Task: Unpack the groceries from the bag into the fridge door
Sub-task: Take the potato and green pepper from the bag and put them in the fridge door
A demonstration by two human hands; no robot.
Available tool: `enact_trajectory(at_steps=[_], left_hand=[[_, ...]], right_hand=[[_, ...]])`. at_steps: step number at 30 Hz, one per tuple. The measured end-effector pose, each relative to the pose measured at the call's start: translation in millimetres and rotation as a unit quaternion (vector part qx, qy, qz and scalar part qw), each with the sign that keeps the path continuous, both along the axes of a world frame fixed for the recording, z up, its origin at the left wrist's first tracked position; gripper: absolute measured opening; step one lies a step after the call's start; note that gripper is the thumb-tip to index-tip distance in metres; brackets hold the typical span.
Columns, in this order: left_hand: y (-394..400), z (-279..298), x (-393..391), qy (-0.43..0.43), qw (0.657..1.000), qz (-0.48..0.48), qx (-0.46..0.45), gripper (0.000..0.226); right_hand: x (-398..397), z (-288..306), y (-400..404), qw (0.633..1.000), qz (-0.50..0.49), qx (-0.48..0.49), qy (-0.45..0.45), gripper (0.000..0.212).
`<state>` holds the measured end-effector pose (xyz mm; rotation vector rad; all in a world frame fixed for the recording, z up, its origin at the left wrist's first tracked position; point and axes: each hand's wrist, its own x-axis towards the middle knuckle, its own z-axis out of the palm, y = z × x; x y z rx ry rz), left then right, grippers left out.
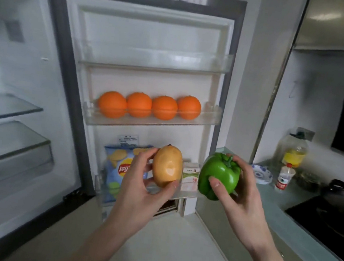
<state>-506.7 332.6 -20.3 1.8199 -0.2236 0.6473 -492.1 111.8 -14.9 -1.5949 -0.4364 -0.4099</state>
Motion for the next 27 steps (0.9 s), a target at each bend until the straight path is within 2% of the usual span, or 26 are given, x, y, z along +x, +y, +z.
enact_trajectory(at_steps=[4,13,20,25,27], left_hand=[[16.5,24.4,14.2,-0.008,1.0,0.001,-0.002,0.069],[47.0,97.2,54.3,-0.105,0.991,0.083,0.024,0.066],[65.2,160.1,67.8,-0.164,0.978,0.128,0.005,0.064],[78.7,202.3,72.3,-0.222,0.962,0.156,0.039,0.063],[86.3,217.2,75.5,-0.236,0.957,0.162,0.048,0.069]], right_hand=[[22.8,25.9,16.6,1.0,0.021,0.002,-0.021,0.055],[98.2,99.3,63.0,0.989,0.1,0.015,-0.112,0.056],[140.4,171.1,90.5,0.97,0.142,0.026,-0.195,0.059],[155.5,218.2,115.3,0.949,0.175,0.006,-0.263,0.055],[163.4,235.3,127.7,0.943,0.186,0.005,-0.277,0.056]])
